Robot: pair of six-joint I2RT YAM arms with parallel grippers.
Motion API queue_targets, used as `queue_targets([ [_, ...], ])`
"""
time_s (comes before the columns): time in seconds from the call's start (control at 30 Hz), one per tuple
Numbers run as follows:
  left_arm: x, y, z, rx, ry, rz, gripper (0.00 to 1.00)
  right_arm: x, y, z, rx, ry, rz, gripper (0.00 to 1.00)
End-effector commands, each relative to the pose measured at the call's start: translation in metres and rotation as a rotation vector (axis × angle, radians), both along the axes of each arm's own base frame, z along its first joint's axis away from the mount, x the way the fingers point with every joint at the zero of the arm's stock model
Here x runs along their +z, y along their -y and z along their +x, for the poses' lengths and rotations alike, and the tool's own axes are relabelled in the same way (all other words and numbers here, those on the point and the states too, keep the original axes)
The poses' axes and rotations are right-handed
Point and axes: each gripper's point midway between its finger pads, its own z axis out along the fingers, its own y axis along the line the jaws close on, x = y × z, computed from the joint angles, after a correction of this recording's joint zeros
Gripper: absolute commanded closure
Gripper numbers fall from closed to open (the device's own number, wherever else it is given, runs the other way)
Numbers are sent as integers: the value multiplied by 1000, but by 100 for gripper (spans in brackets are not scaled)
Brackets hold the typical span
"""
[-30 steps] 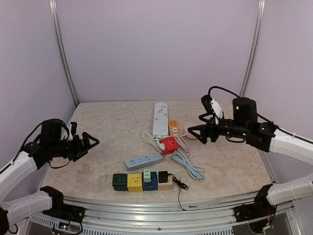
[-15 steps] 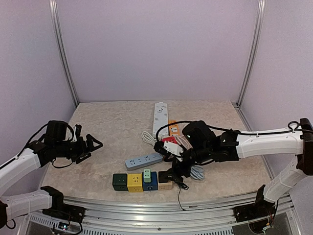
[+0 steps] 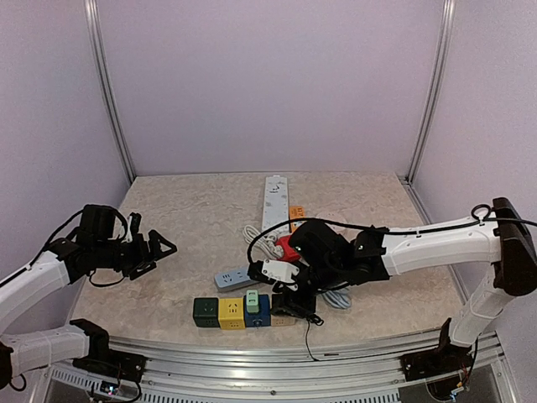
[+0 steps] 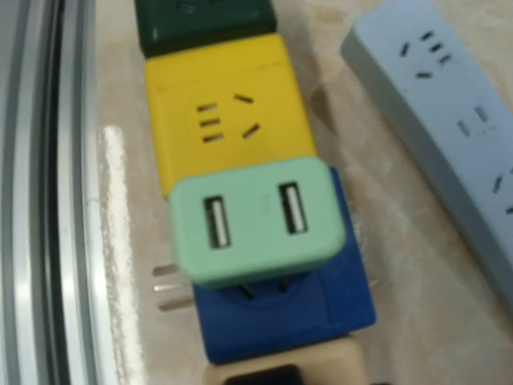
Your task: Pull the plug off the socket
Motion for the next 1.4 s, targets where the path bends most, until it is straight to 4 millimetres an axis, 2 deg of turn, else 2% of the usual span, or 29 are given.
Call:
queue_targets([
  [0.0, 7, 3, -2, -31, 9, 6, 1, -13, -1, -5, 26, -3, -73, 49],
  [0.13, 11, 2, -4, -32, 17, 16, 1, -17, 0, -9, 34, 7, -98, 62],
  [0.27, 15, 1, -4, -40, 24, 25, 1, -20, 1, -9, 29, 1, -106, 82],
  [0.37, 17, 1, -2, -45, 33, 33, 1, -18, 1, -3, -8, 20, -94, 93],
  [0.47, 16, 2, 0, -48, 38, 33, 1, -13, 2, 14, -111, 67, -78, 100],
  [0.63, 15, 10, 3, -55, 47, -16, 1, -4, 14, 46, -357, 130, -52, 100],
  [0.9, 14, 38, 14, -83, 93, -114, 1, -3, 11, 66, -585, 78, 40, 100],
  [1.03, 6, 53, 19, -95, 78, -106, 1, 5, 4, 81, -684, 77, 90, 100],
  [1.17, -3, 68, 25, -107, 60, -116, 1, 7, -5, 88, -712, 65, 115, 100],
  [1.37, -12, 81, 31, -75, 50, -132, 1, 12, -14, 84, -656, 58, 137, 100],
])
